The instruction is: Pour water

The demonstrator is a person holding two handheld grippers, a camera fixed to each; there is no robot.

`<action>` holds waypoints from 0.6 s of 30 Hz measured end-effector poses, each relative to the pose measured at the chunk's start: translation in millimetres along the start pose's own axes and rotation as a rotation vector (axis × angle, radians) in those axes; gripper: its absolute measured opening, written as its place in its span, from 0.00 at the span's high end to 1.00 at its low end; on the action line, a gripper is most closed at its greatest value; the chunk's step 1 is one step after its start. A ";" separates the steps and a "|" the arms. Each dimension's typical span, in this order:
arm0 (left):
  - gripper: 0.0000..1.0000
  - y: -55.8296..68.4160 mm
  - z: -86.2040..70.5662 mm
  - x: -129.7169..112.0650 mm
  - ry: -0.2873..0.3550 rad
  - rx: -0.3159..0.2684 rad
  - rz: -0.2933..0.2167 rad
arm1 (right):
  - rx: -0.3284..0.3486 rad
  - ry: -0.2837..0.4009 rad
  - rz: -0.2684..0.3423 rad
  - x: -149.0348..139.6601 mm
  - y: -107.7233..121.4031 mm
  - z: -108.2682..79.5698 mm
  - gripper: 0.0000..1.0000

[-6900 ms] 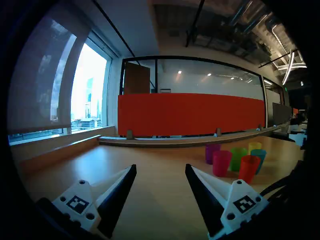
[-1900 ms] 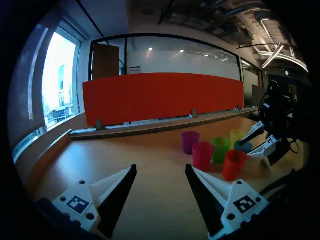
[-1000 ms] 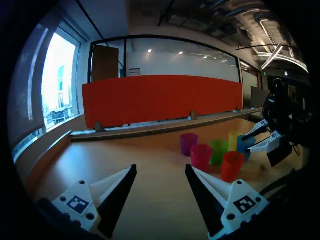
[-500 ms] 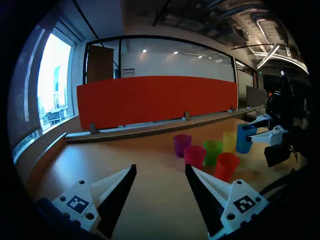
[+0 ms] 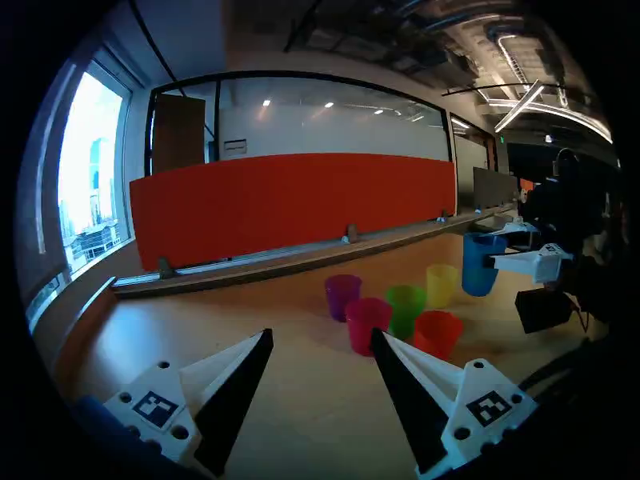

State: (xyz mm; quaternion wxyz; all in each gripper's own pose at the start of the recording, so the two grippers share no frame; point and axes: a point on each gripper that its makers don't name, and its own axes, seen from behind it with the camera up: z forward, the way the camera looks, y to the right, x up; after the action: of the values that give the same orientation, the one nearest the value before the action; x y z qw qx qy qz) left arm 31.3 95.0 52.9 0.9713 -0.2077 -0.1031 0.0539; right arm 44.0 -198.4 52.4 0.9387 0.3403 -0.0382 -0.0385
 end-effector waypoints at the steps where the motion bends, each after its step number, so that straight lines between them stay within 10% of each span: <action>1: 0.10 1.6 1.6 -0.1 -0.003 -0.010 0.001 | 0.000 0.004 -0.003 0.7 -0.5 -0.5 0.08; 18: 0.10 31.0 30.2 2.6 -0.061 -0.175 0.062 | -0.030 0.031 -0.010 6.9 6.2 -8.1 0.08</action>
State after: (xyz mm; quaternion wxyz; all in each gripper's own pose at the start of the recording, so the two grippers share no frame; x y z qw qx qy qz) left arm 25.1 135.4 67.4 0.9437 -0.2930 -0.1304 0.0811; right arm 51.9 -189.2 50.5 0.9440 0.3269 -0.0216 -0.0385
